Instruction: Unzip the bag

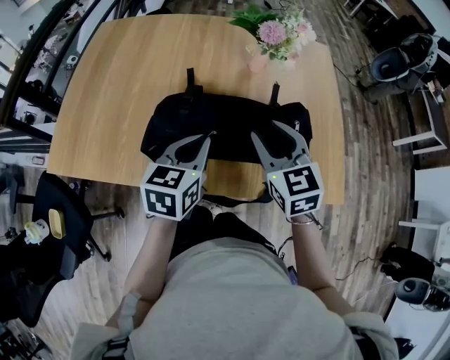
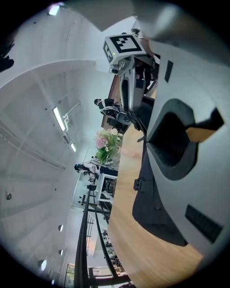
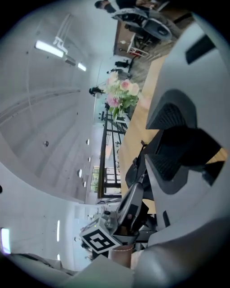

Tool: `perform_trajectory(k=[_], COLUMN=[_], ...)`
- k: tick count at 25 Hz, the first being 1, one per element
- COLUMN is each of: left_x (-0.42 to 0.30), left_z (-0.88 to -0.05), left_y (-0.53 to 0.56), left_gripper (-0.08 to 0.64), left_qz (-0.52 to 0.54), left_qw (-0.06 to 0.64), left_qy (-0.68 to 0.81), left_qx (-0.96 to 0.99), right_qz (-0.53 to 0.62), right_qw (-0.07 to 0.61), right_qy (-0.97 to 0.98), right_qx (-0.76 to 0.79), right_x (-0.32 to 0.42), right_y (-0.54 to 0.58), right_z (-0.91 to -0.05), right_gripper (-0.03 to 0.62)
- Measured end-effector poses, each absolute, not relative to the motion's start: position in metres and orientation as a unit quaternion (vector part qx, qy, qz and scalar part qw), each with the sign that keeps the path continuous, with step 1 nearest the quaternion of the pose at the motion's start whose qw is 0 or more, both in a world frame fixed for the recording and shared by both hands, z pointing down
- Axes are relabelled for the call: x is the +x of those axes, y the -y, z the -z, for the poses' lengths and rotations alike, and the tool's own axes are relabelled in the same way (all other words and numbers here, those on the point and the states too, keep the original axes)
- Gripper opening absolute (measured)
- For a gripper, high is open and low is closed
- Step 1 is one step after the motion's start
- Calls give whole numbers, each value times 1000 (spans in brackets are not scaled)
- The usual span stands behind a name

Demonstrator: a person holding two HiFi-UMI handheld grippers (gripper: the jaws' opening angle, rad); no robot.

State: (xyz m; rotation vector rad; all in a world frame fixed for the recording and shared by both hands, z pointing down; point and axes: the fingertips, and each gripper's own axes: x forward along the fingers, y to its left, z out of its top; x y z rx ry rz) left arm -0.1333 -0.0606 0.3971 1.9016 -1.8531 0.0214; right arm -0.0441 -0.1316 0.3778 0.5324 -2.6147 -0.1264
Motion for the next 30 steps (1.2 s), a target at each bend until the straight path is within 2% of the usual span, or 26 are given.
perform_trajectory(k=[8, 18, 21, 25, 30], left_x=[-134, -135, -135, -139, -141], left_z=[-396, -391, -389, -388, -391], left_y=[60, 61, 61, 62, 61], left_gripper=[20, 19, 18, 19, 20], left_qz=[-1, 4, -3, -1, 7], left_qw=[241, 233, 226, 225, 230], left_qy=[678, 677, 674, 675, 673], left_qx=[694, 699, 703, 703, 703], right_qz=[168, 206, 222, 239, 227], right_qw=[290, 352, 365, 370, 366], right_qy=[937, 913, 904, 898, 903], right_qx=[95, 27, 25, 12, 14], right_x=[-92, -111, -112, -112, -109], right_y=[95, 89, 91, 86, 86], right_z=[-391, -421, -426, -429, -430], right_gripper=[197, 206, 157, 46, 32])
